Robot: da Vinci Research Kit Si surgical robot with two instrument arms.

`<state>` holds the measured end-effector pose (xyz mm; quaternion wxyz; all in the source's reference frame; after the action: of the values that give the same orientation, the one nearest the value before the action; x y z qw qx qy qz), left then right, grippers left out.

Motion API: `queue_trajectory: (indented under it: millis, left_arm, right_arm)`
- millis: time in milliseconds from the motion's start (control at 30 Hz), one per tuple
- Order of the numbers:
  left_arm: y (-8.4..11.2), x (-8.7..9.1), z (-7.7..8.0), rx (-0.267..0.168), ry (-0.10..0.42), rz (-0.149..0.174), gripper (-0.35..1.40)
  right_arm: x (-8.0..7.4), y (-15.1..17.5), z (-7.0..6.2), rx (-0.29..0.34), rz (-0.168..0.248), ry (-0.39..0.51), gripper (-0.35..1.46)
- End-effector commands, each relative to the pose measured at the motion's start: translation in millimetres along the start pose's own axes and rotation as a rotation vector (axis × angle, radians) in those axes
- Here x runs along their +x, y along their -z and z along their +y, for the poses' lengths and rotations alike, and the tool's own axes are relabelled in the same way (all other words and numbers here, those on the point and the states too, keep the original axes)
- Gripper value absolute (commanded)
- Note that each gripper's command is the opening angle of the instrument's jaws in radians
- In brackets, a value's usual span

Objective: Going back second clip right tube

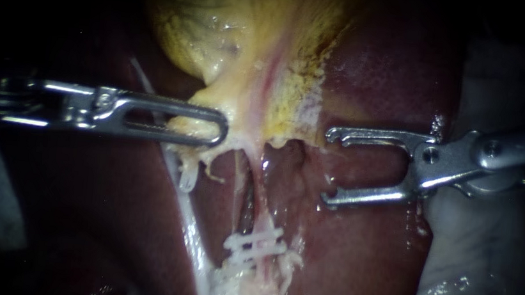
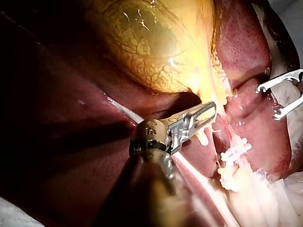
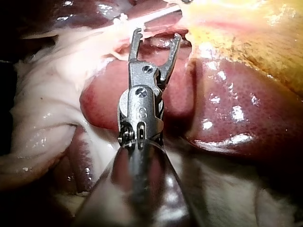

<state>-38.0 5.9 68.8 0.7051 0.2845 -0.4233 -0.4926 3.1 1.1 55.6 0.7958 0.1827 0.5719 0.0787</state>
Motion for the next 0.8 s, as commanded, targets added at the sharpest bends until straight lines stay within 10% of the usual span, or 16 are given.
queue_trajectory:
  millis: [33,800]
  left_arm:
    - [-0.5,0.0,0.3,-0.003,-0.001,0.003,-0.35]
    - [-4.1,1.1,2.0,-0.006,-0.002,0.022,-0.35]
  right_arm:
    - [0.1,0.1,0.1,-0.002,-0.001,0.006,0.5]
    - [0.7,0.5,0.1,0.001,-0.001,0.014,0.5]
